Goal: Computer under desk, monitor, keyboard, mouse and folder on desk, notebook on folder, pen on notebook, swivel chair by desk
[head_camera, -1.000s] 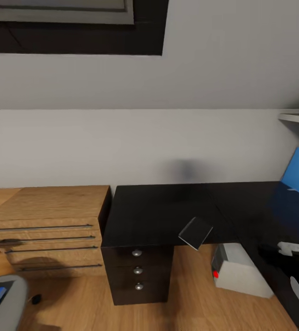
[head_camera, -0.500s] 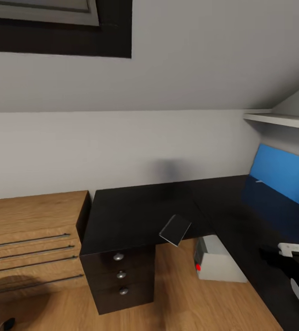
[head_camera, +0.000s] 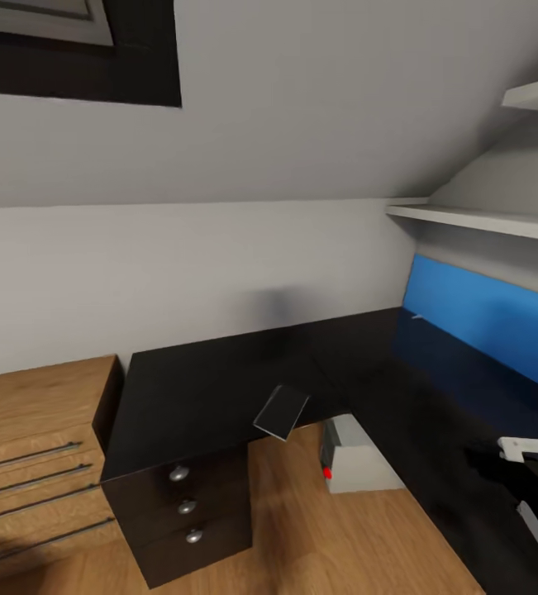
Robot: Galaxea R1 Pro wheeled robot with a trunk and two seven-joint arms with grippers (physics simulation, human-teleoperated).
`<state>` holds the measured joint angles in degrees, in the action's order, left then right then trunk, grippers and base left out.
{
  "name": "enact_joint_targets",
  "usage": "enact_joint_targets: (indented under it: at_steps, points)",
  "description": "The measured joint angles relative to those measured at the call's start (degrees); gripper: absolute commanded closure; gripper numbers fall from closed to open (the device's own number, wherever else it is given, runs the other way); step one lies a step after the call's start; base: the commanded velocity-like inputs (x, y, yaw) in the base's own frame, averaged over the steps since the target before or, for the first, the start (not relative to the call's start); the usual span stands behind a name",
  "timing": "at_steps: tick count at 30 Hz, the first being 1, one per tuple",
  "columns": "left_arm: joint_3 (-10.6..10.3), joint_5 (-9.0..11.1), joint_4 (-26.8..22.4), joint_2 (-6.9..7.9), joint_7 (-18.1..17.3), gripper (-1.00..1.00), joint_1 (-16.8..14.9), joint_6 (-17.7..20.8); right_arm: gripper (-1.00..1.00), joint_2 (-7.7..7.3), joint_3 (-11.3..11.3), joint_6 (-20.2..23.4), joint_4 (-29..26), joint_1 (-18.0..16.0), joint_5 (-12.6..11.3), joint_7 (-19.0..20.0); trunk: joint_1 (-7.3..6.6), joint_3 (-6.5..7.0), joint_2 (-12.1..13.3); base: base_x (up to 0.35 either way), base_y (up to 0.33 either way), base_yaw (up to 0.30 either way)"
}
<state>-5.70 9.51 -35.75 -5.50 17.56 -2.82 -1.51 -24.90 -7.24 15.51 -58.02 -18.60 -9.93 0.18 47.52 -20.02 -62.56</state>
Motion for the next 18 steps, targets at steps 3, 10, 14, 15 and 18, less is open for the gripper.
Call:
enact_joint_targets:
  at_steps: [3,10,14,15,18]
  points:
    - [0.0,0.0,0.0,0.0,-0.1,-1.0,0.0,0.1,1.0,0.09,0.1,-0.1,-0.1,0.0,0.1,0.0,0.0,0.12,0.0,0.0,0.0,-0.286]
    - [0.0,0.0,0.0,0.0,-0.1,-1.0,0.0,0.1,1.0,0.63,1.5,-0.1,-0.3,0.0,0.1,-0.1,0.0,0.39,0.0,0.0,0.0,-0.251]
    - [0.0,0.0,0.0,0.0,-0.1,-1.0,0.0,0.1,1.0,1.39,1.7,-0.3,-0.4,0.0,0.1,-0.1,0.0,0.44,0.0,0.0,0.0,-0.052]
    - [0.0,0.0,0.0,0.0,-0.1,-1.0,0.0,0.1,1.0,1.63,1.6,-0.4,-0.4,0.0,0.1,-0.1,0.0,0.45,0.0,0.006,0.0,-0.018]
    - [0.1,0.0,0.0,0.0,-0.1,-1.0,0.0,0.1,1.0,2.61,1.6,-1.1,-0.2,0.0,0.2,-0.2,-0.01,0.45,0.0,0.144,-0.004,-0.008]
